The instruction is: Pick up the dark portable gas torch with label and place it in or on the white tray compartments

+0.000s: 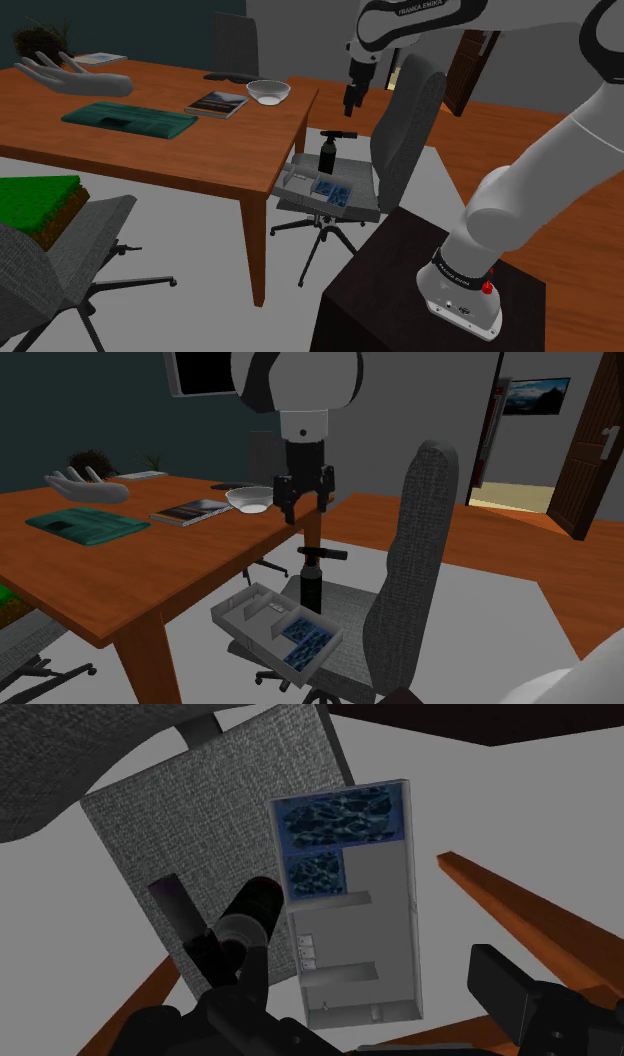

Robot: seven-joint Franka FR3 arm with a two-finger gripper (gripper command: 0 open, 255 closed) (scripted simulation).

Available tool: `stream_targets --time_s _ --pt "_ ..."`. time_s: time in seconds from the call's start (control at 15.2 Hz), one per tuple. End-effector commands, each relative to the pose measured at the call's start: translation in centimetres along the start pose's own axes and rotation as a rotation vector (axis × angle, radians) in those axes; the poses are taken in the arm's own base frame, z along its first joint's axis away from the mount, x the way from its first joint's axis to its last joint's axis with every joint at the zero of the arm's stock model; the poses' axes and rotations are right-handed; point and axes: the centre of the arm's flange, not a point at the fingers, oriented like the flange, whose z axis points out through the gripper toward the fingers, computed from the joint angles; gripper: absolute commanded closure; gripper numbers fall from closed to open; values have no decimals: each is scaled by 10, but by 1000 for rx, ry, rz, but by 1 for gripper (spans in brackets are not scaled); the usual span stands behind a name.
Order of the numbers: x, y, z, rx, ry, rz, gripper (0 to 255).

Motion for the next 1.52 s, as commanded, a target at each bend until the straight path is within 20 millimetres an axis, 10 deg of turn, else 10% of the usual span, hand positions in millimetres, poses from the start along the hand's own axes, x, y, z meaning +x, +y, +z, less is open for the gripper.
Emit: stream_targets --time_s 0.0,0.99,1.45 --pt "15 11 19 3 -7 -17 0" --pt "134 106 156 32 -61 -137 0" --pt "132 105 188 33 -62 -138 0"
